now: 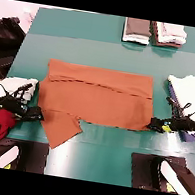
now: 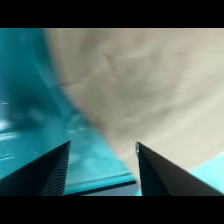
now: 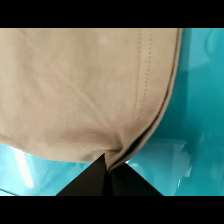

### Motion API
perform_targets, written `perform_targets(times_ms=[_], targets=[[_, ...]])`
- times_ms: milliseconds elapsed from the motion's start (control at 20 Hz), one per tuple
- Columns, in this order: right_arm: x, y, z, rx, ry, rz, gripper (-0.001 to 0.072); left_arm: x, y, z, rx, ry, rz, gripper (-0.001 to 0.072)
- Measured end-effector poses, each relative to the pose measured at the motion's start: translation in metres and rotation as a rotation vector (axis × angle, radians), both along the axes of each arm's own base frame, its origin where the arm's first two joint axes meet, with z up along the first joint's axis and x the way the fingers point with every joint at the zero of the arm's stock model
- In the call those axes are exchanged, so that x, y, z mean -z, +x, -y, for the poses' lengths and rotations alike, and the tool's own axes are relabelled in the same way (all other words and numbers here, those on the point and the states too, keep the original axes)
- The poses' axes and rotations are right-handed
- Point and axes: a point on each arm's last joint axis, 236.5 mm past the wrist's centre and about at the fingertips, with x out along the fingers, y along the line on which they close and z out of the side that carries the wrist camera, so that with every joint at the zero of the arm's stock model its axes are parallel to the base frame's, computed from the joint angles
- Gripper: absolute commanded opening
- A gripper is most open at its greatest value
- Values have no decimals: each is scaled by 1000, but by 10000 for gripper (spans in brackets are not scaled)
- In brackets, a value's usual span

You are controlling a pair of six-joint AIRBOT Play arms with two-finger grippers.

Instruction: Fold the shirts.

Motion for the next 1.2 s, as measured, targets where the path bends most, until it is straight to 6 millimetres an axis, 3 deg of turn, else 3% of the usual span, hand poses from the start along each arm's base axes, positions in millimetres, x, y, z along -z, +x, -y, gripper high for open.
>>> perform_targets(times_ms=[150, 200, 250, 300, 500, 600, 1000, 1200], targets=[[-5, 1, -2, 0, 2, 17, 17, 7, -4, 18, -49, -80, -10, 482], [-6, 1, -2, -1, 2, 20, 17, 7, -6, 24, -59, -105, -14, 444], [-8, 2, -2, -2, 3, 25, 16, 8, -4, 27, -67, -119, -7, 110], [-11, 4, -2, -3, 2, 32, 16, 8, -2, 28, -70, -125, 4, 28], [-34, 17, 4, -31, -22, 71, 16, -8, 7, 34, -32, -159, 49, 25], [-45, 15, 11, -63, -55, 61, 16, -23, 9, 35, -12, -161, 96, 25], [-75, -24, 48, -119, -258, 36, 16, -79, -25, 51, 71, -166, 198, 25], [-80, -20, 55, -112, -288, 30, 16, -102, -6, 57, 91, -161, 282, 25]])
